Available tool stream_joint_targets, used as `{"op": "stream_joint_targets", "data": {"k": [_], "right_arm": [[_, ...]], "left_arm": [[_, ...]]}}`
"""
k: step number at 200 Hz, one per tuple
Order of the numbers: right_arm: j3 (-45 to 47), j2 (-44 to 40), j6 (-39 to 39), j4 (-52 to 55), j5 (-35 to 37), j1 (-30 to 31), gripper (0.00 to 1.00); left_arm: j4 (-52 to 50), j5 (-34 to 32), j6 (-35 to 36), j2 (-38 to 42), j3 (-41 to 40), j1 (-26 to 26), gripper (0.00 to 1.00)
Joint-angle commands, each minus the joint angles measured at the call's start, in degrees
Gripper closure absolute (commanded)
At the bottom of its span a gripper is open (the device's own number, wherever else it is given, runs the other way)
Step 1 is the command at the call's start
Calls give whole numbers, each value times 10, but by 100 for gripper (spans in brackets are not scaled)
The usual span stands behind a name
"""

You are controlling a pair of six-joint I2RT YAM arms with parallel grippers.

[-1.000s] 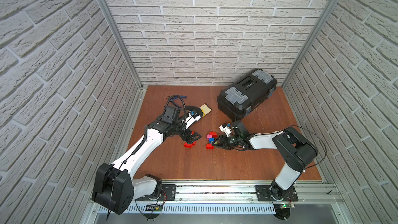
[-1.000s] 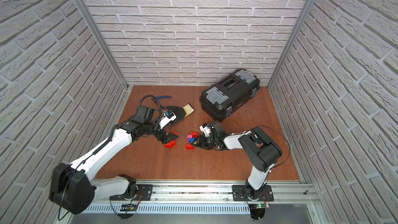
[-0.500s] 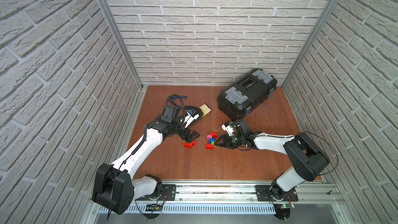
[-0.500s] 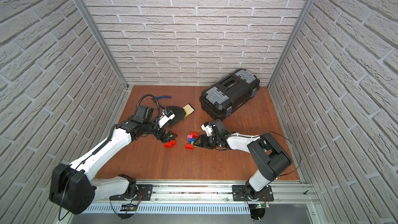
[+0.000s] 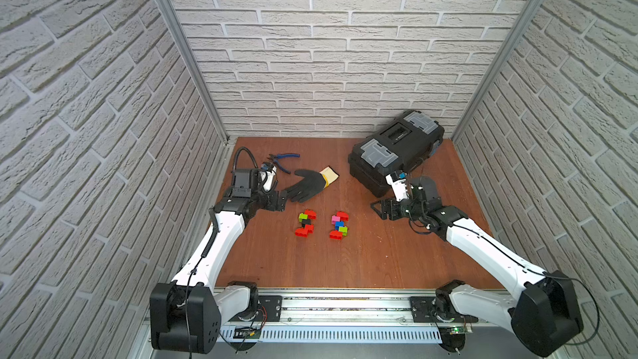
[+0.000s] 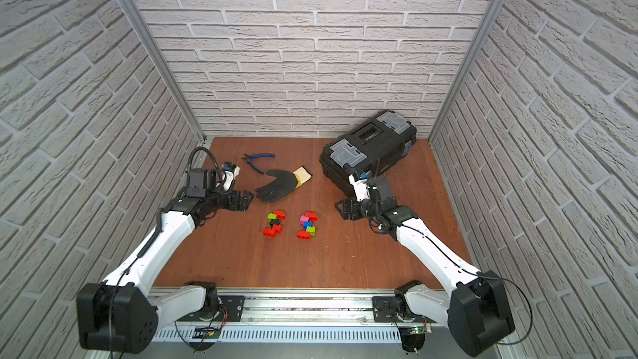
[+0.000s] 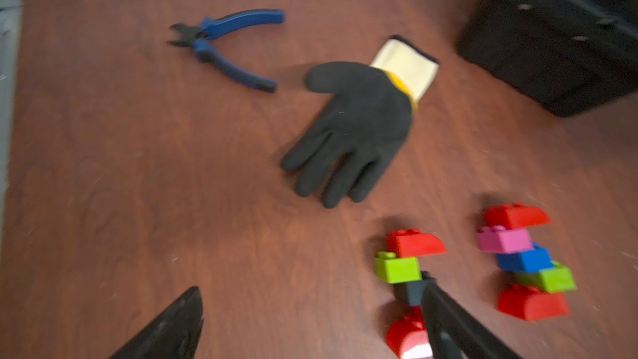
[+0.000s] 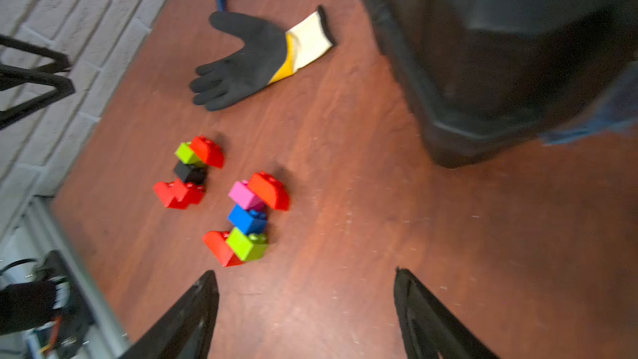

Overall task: Assemble the letter s with lego
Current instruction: Reset both arms

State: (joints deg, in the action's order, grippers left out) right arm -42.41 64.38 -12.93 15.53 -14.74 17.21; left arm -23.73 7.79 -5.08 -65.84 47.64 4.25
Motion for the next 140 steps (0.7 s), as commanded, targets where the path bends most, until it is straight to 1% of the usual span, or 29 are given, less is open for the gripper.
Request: {"op": "stream_joint_targets", "data": {"k": [1, 14, 22, 37, 51, 64, 76, 88, 111, 140], "right_arm": [[39, -44, 64, -7, 96, -25, 11], [61, -64, 80, -31, 133, -40, 7], [69, -73, 75, -42, 140, -57, 5], [82, -79, 70, -73, 140, -86, 4], [100, -80, 84, -112, 171, -102, 4], [110, -80, 82, -139, 155, -129, 4], [122, -78, 82, -160, 150, -144, 3], [137, -70, 84, -189, 149, -152, 3], [175, -43, 102, -269, 175, -156, 2], [188, -12, 123, -334, 192, -155, 1]], "left_arm": [[79, -103, -60, 0, -29, -23, 2], [119, -130, -70, -14, -45, -27, 2], [150, -146, -78, -27, -55, -27, 2], [218, -161, -77, -54, -71, -28, 2], [284, -171, -74, -71, -92, -29, 2], [323, -188, -65, -81, -104, -30, 2], [339, -194, -44, -89, -106, -30, 2], [358, -204, -27, -99, -111, -32, 2], [410, -204, -27, -123, -129, -41, 2], [475, -201, -18, -159, -149, -47, 2]]}}
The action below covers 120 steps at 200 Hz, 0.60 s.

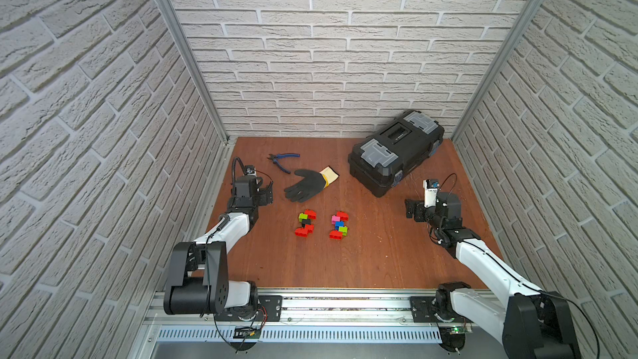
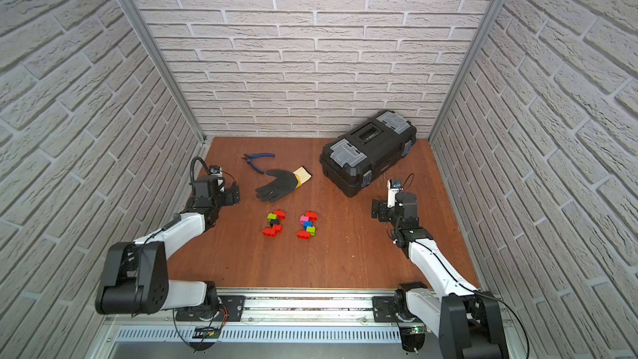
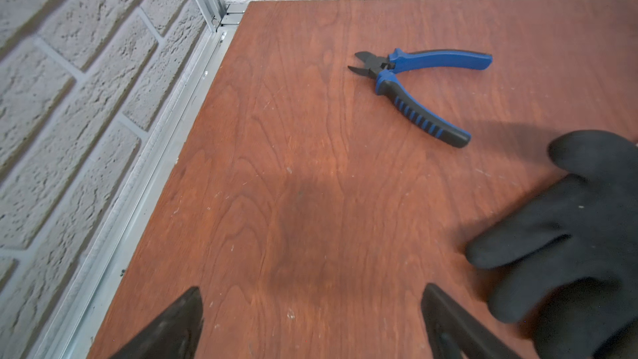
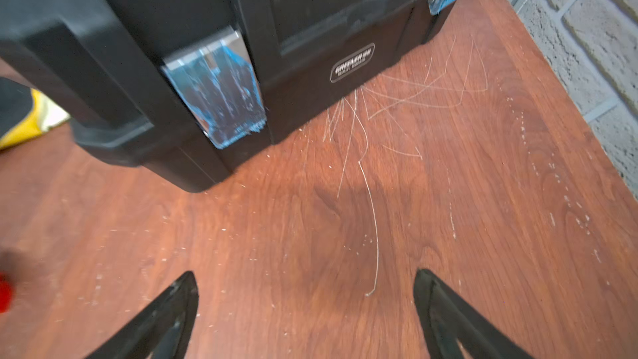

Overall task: Assemble the letter s with lego
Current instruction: Reset both arms

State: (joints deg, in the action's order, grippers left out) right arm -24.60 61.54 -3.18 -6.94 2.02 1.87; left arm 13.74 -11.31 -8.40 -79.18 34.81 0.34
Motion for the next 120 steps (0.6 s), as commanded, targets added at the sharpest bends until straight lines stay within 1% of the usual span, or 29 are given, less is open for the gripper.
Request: {"op": "stream_joint_targets", "data": {"k": [1, 29, 37, 48, 81, 110, 120], "right_arm": [[11, 18, 26, -113, 25, -2, 1], [17, 71, 43, -183, 38, -4, 0], [20, 88, 43, -209, 33, -4, 0], [22, 113, 42, -242, 25, -4, 0], [-4, 165, 54, -280, 23, -6, 0], [-16, 231, 50, -326, -2, -12, 0], [-13, 230, 47, -331, -4, -13, 0]], "left_arm": [[103, -10, 14, -27, -22, -8, 2], [161, 15, 20, -63, -31, -16, 2], [148, 21, 24, -70, -20, -17, 2], [155, 24, 32, -77, -16, -19, 2], [203, 51, 40, -101, -26, -28, 2], [202, 62, 35, -98, -27, -34, 2], [205, 63, 35, -97, -30, -34, 2]]}}
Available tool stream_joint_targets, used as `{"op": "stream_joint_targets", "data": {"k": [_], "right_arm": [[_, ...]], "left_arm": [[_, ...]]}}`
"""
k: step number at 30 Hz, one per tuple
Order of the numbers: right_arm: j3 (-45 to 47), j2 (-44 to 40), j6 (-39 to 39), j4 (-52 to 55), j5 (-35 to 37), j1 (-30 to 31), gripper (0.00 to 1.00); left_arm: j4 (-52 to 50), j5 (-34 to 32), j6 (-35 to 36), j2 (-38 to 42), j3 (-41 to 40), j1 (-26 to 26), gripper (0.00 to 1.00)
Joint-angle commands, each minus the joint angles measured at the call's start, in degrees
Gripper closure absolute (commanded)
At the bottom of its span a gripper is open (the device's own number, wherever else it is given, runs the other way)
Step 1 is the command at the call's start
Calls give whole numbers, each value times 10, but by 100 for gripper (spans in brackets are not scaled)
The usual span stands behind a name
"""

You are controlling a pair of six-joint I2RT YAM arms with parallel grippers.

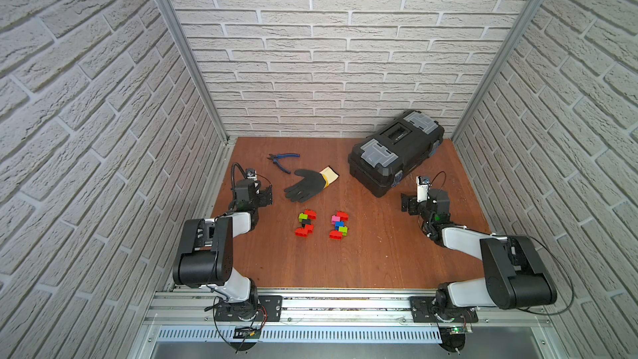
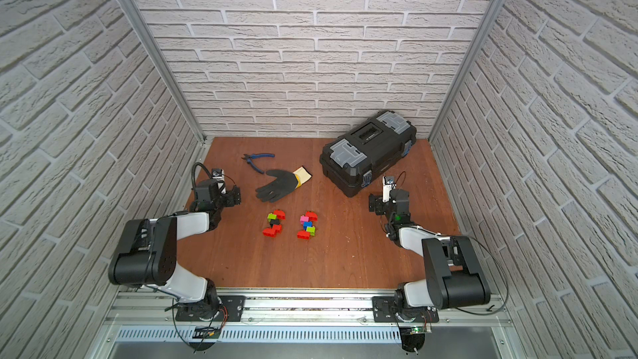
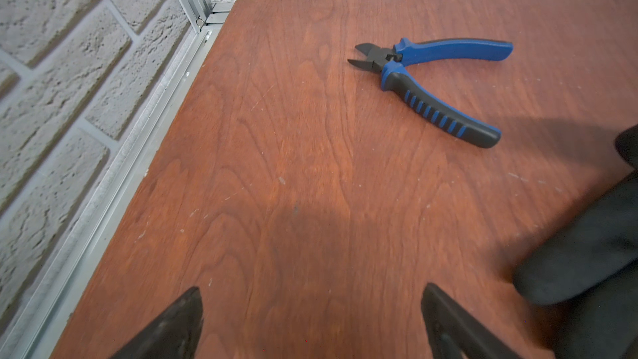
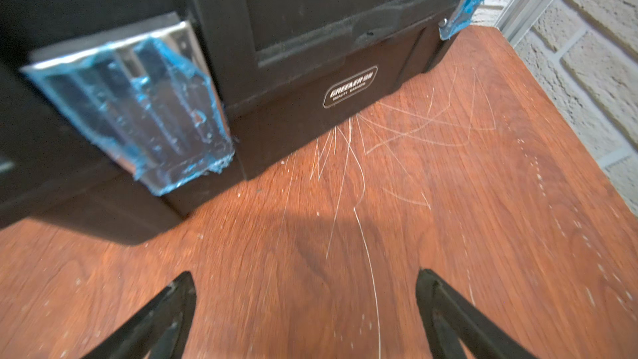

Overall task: Assemble the letter s with lego
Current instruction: Reset both arms

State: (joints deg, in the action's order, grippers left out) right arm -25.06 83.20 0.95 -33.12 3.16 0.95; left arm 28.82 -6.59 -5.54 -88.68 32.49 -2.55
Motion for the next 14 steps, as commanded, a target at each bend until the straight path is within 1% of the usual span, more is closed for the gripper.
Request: {"op": "stream_joint_targets", "data": {"k": [1, 12, 14], "right_arm": [[-9, 13, 6, -68, -15, -4, 0], [7, 21, 3, -99, -26, -10, 0], [8, 20, 3, -99, -26, -10, 0]], "left_arm": [[55, 16, 6, -2, -7, -5, 2], [71, 24, 9, 1, -17, -5, 2], [87, 30, 11, 5, -28, -6, 2]]}}
